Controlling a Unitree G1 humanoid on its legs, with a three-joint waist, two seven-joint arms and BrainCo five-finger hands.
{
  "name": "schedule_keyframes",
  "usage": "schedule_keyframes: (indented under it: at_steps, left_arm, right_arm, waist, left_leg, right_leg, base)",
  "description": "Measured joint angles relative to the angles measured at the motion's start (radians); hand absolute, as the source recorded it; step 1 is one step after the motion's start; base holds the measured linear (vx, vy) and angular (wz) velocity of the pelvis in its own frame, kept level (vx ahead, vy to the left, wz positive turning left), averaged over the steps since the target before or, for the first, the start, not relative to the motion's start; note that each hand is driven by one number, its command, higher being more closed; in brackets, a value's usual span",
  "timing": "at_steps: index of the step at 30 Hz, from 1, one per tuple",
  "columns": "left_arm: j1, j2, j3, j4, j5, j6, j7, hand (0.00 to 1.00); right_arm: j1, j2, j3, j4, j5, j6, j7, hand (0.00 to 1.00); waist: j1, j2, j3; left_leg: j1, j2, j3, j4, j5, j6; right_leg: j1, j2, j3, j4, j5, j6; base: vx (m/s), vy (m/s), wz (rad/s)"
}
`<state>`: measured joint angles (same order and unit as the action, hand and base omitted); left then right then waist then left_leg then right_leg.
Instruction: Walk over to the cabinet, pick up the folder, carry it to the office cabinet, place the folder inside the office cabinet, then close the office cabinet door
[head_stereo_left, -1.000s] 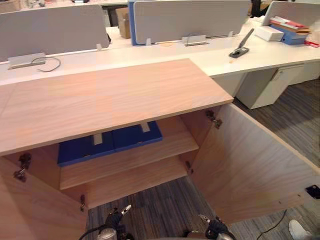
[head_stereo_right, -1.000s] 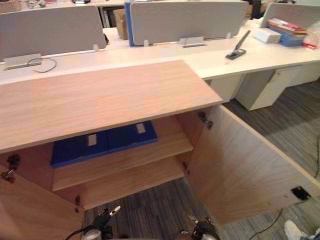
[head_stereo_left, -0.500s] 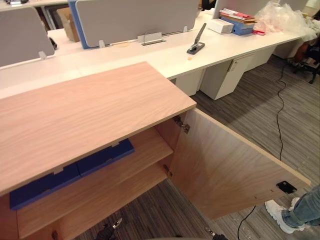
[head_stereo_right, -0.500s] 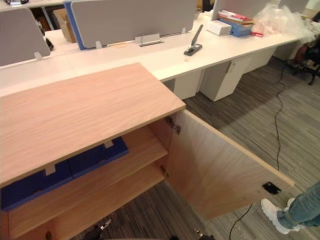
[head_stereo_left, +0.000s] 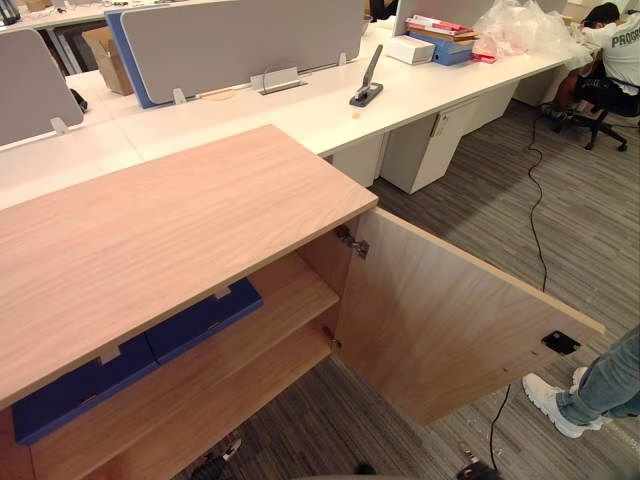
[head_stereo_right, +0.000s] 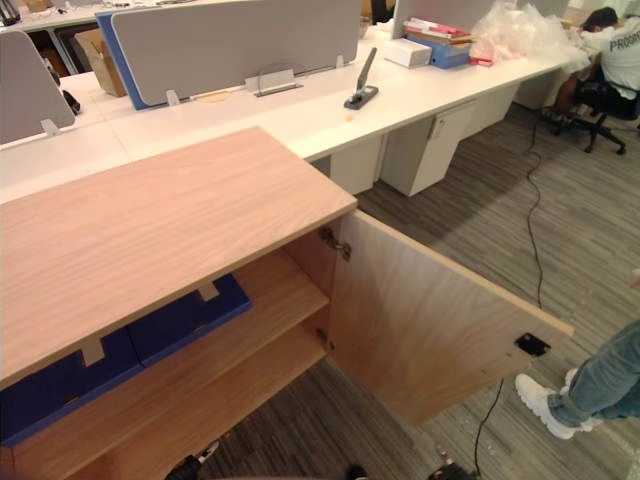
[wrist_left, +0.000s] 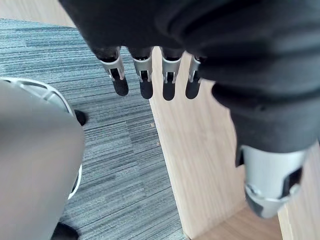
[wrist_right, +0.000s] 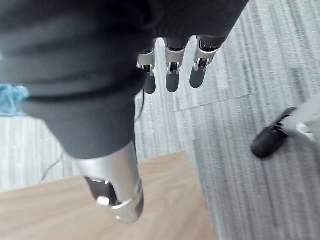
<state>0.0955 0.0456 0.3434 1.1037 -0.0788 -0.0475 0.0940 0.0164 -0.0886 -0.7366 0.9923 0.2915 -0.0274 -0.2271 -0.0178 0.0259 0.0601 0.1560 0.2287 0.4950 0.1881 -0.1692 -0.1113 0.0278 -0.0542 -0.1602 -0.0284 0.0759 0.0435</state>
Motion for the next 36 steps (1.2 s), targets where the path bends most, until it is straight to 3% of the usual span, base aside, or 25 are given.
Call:
schedule_keyframes:
  at_steps: [6, 9, 16, 22, 26, 32, 36]
  left_arm:
    - [0.03, 0.0, 0.016, -0.014, 0.0, 0.001, 0.0, 0.0]
    - [0.039, 0.001, 0.019, -0.014, 0.0, 0.003, 0.0, 0.0]
    - [0.043, 0.002, 0.018, -0.021, 0.001, 0.012, -0.001, 0.0]
    - [0.06, 0.008, -0.016, -0.034, 0.001, 0.012, -0.003, 0.0]
    - [0.061, 0.014, -0.05, -0.034, 0.0, 0.012, -0.004, 0.0]
    - [0.074, 0.023, -0.07, -0.033, 0.001, 0.012, -0.013, 0.0]
    - [0.07, 0.029, -0.097, -0.032, 0.001, 0.012, -0.036, 0.0]
  right_arm:
    - [-0.072, -0.12, -0.07, -0.161, -0.002, -0.018, -0.053, 0.0]
    - [-0.116, -0.165, -0.068, -0.176, -0.003, -0.027, -0.065, 0.0]
    - [-0.209, -0.223, -0.045, -0.176, -0.039, -0.027, -0.07, 0.0]
    - [-0.29, -0.355, 0.103, -0.139, -0.037, -0.037, -0.056, 0.0]
    - [-0.334, -0.398, 0.227, -0.131, -0.037, -0.046, -0.03, 0.0]
    - [-0.333, -0.441, 0.413, -0.131, -0.04, -0.051, 0.067, 0.0]
    - [-0.324, -0.505, 0.605, -0.133, -0.097, -0.051, 0.168, 0.0]
  waist:
    - [-0.019, 0.02, 0.004]
    - [-0.021, 0.033, -0.002]
    - [-0.019, 0.034, -0.003]
    - [-0.019, 0.04, 0.001]
    - [-0.019, 0.042, 0.015]
    - [-0.035, 0.036, 0.021]
    - [-0.046, 0.032, 0.023]
  left_leg:
    - [-0.014, -0.007, -0.004, -0.011, 0.004, 0.002]
    - [-0.013, -0.006, -0.008, -0.021, 0.014, 0.0]
    - [-0.012, -0.006, -0.013, -0.027, 0.024, -0.005]
    - [-0.011, -0.009, -0.018, -0.027, 0.028, -0.001]
    - [-0.011, -0.009, -0.025, -0.032, 0.037, 0.0]
    - [-0.009, -0.005, -0.03, -0.044, 0.047, -0.002]
    - [-0.01, 0.004, -0.032, -0.043, 0.054, -0.009]
  right_leg:
    - [-0.012, 0.0, 0.005, -0.021, 0.025, -0.002]
    - [-0.012, 0.006, 0.005, -0.025, 0.027, 0.0]
    - [-0.01, 0.008, 0.004, -0.024, 0.027, -0.001]
    - [-0.01, 0.004, 0.001, -0.018, 0.029, -0.003]
    - [-0.011, 0.005, -0.001, -0.019, 0.033, -0.008]
    - [-0.013, 0.014, -0.002, -0.03, 0.045, -0.016]
    - [-0.014, 0.024, -0.002, -0.037, 0.05, -0.016]
  base:
    - [-0.05, 0.009, -0.03]
    - [0.01, -0.006, 0.0]
    - [0.0, -0.003, 0.0]
    - [-0.02, 0.003, 0.01]
    - [-0.06, -0.006, 0.01]
    - [-0.04, -0.015, -0.04]
    - [-0.04, -0.026, -0.05]
